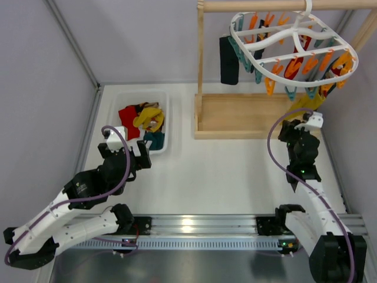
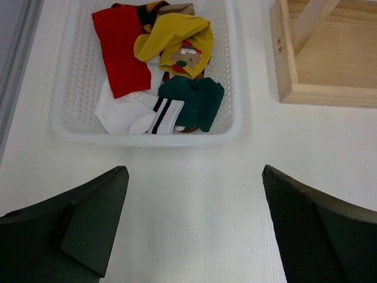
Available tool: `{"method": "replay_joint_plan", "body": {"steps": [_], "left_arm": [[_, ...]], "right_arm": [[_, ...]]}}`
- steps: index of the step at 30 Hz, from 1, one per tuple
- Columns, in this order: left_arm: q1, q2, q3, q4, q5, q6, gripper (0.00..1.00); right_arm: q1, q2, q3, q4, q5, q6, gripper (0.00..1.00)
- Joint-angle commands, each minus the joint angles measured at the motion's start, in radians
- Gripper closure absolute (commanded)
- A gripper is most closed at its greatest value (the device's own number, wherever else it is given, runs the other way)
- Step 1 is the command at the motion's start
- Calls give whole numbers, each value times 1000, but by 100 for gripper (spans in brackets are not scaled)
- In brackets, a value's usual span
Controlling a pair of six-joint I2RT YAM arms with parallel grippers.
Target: Remove the socks clipped to the hanger
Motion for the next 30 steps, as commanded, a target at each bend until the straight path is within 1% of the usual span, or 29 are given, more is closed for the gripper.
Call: {"method": "replay_joint_plan", "body": {"steps": [1, 2, 3, 5, 8, 10, 11, 12, 13, 14, 15, 16, 17, 19, 20, 21, 22, 24, 26, 27, 28, 29, 30], "left_arm": [[3, -3, 7, 10, 3, -9, 1], [3, -3, 7, 8, 0, -12, 1], [3, -4, 7, 7, -2, -12, 1], [3, -9, 7, 8, 1, -19, 1], [3, -4, 14, 10, 3, -26, 1], [3, 7, 32, 16, 19, -29, 1], [3, 16, 40, 24, 30, -25, 1], [3, 25, 65, 31, 56, -26, 1], [3, 49, 82, 50, 79, -26, 1], [2, 62, 98, 63, 99, -32, 1], [2, 76, 132, 82, 158, -34, 1], [2, 109, 148, 140, 195, -28, 1], [3, 126, 164, 166, 226, -8, 1], [2, 184, 238, 214, 310, 12, 1], [3, 251, 269, 229, 337, 29, 1], [0, 282, 333, 229, 349, 37, 1], [0, 307, 358, 228, 357, 41, 1], [0, 356, 402, 231, 365, 53, 1], [-1, 360, 408, 228, 346, 72, 1], [0, 346, 402, 228, 329, 83, 1], [-1, 337, 395, 228, 310, 93, 1], [-1, 324, 384, 226, 290, 115, 1], [-1, 295, 360, 225, 241, 124, 1]], "right_arm": [[132, -54, -34, 96, 40, 11, 100], [160, -65, -40, 100, 77, 5, 100], [213, -85, -56, 106, 97, 9, 100], [255, -95, -65, 130, 112, 20, 100], [367, -71, -50, 135, 155, 15, 100], [416, -53, -34, 143, 186, 5, 100], [442, -33, -28, 144, 225, 1, 100], [497, -22, -18, 149, 248, -3, 100], [523, -11, -11, 155, 268, -15, 100], [552, 7, -5, 153, 335, -18, 100], [607, 16, 5, 153, 363, -17, 100], [634, 24, 12, 153, 390, -14, 100], [686, 39, 25, 149, 454, -9, 100], [736, 53, 35, 150, 508, -21, 100], [781, 62, 41, 150, 570, -23, 100], [801, 69, 41, 149, 604, -22, 100], [815, 70, 39, 141, 624, -20, 100], [820, 53, 26, 114, 650, -9, 100], [815, 14, 18, 31, 666, -12, 99], [797, -2, 35, -23, 667, -9, 96], [780, -16, 45, -148, 666, 4, 90], [760, -55, 55, -199, 666, 9, 82], [728, -83, 64, -239, 664, 12, 81]]}}
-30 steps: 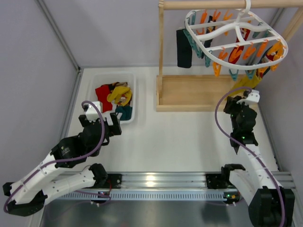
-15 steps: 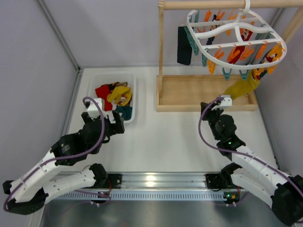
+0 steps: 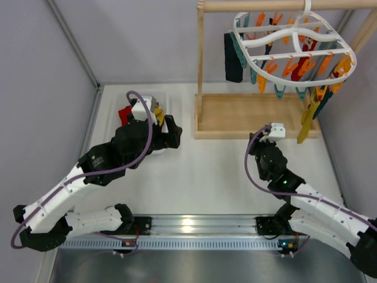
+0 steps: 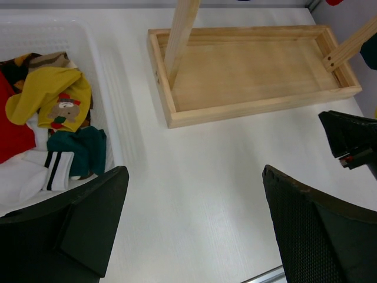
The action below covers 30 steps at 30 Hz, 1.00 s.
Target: Remove the socks clipped to the hanger
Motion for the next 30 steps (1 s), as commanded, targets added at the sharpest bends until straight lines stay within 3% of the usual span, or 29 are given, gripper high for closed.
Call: {"method": "replay_joint_plan", "body": {"steps": [1, 3, 4, 7, 13, 15, 17, 30], "left_arm": [[-2, -86, -25, 29, -88, 63, 1], [0, -134, -71, 27, -153, 89, 1], [-2, -152, -88, 24, -171, 94, 1], [0, -212, -144, 23, -205, 114, 1], [0, -295, -202, -6, -201, 117, 1], [0, -313, -211, -25, -201, 117, 1], [1, -335, -220, -31, -194, 119, 1], [0, -355, -314, -37, -170, 123, 1]], "right_arm": [[-64, -109, 65, -235, 59, 32, 79], [-86, -198, 72, -354, 69, 44, 57], [-89, -222, 78, -386, 73, 58, 30], [-97, -273, 121, -521, 85, 78, 20], [-121, -206, 265, -779, 145, 77, 12], [-193, -181, 293, -805, 126, 77, 11], [-291, -187, 296, -797, 48, 69, 1], [-479, -183, 249, -690, 105, 83, 1]]}}
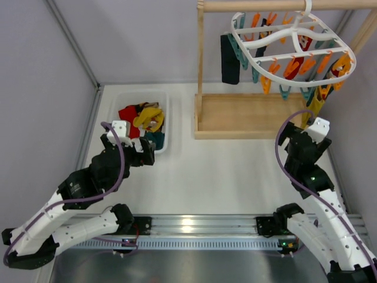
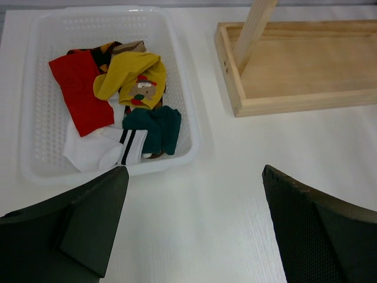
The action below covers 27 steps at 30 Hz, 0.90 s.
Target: Remove the socks clipped to the hanger
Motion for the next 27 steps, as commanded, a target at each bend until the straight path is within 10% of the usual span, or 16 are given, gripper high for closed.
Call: {"method": "replay_joint_plan", "body": {"steps": [1, 15, 22, 27], "left_arm": [[-1, 10, -26, 2, 4, 8, 1], [0, 34, -72, 5, 30, -10, 1], [0, 50, -67, 7, 44, -16, 1], [0, 53, -43, 5, 65, -27, 1]], "right_arm": [[-28, 6, -8, 57, 53, 13, 1], [-212, 316, -31, 491, -144, -128, 2], [-223, 310, -108, 692, -171, -161, 78], [-218, 282, -123, 705, -227, -147, 100]]}}
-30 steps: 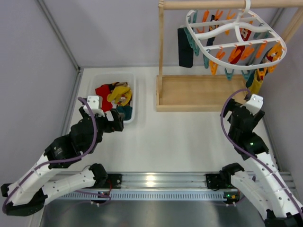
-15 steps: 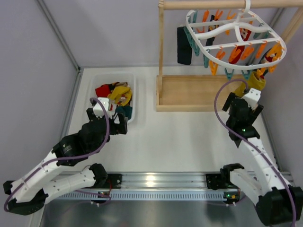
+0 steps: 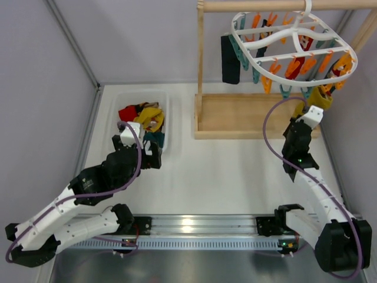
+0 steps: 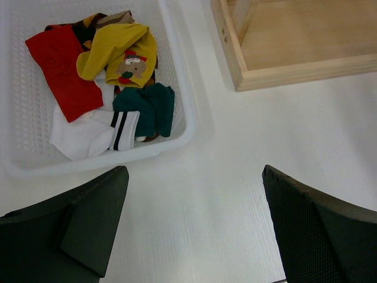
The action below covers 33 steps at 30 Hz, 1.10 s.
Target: Remove the socks clipped to the hanger
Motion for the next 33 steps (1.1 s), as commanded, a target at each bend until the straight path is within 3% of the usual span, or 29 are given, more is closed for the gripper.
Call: {"method": "replay_joint_plan", "body": {"steps": [1, 4, 7, 10, 17, 20, 27, 33], "left_arm": [[-1, 1, 33, 13, 28, -25, 1], [-1, 27, 100, 16, 88, -69, 1], [-1, 87, 232, 19, 174, -97, 1], [-1, 176, 353, 29, 241, -97, 1], [-3, 400, 590, 143, 490, -69, 1], [-4, 532, 725, 143, 504, -25, 1], [-65, 794, 1040, 140, 395, 136, 1], [-78, 986, 1266, 140, 459, 219, 1]], "right_arm": [[-6, -44, -16, 102, -82, 22, 100], [53, -50, -50, 123, -86, 65, 100], [190, -56, -114, 216, -79, 137, 100], [349, -16, -100, 224, 60, 131, 100], [572, 109, -19, 218, 229, 146, 100], [661, 172, 53, 195, 315, 126, 100], [825, 295, 211, 152, 436, 69, 100], [879, 314, 236, 160, 459, 26, 100]]}}
